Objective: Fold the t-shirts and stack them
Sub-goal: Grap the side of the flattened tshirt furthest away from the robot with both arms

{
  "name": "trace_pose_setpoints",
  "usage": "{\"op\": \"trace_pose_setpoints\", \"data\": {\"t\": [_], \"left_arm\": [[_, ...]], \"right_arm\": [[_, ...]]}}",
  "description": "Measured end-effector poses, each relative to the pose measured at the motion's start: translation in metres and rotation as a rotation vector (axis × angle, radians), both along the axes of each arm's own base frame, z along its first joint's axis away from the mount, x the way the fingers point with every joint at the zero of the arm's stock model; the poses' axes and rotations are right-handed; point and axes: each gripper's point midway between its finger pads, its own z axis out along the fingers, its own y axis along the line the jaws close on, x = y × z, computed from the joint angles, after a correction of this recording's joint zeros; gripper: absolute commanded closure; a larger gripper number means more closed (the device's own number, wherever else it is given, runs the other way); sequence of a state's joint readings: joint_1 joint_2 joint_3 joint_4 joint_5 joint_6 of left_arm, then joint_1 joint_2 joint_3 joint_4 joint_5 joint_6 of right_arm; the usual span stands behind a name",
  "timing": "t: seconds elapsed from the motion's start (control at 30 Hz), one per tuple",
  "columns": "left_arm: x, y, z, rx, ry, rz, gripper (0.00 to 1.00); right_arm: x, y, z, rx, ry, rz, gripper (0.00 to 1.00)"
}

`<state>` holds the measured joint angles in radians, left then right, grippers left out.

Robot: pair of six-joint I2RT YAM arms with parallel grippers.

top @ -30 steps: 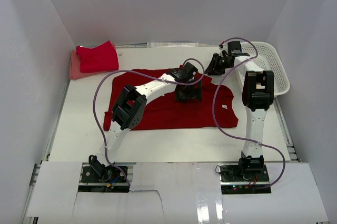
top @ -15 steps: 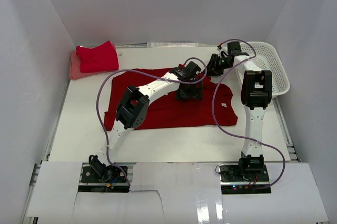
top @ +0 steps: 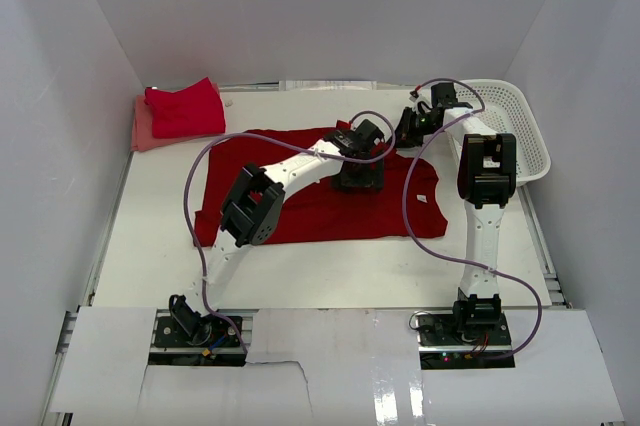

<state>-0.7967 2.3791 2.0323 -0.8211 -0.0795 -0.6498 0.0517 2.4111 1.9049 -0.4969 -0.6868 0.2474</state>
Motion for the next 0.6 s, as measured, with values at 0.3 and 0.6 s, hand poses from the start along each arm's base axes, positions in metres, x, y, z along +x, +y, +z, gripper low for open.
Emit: {"op": "trace_pose_setpoints", "data": {"t": [0.3,0.6], "left_arm": [[-0.012,0.003,-0.006,0.053,-0.070,-0.027,0.02],[-0.032,0.009,-0.012,0.145,-0.148,-0.054,0.02]], "right_arm": [[0.005,0.009,0.019,0.069,-0.017,0.011,0.38],[-0.007,0.004,0.027,0.025,-0.046,0.026,0.27]]}}
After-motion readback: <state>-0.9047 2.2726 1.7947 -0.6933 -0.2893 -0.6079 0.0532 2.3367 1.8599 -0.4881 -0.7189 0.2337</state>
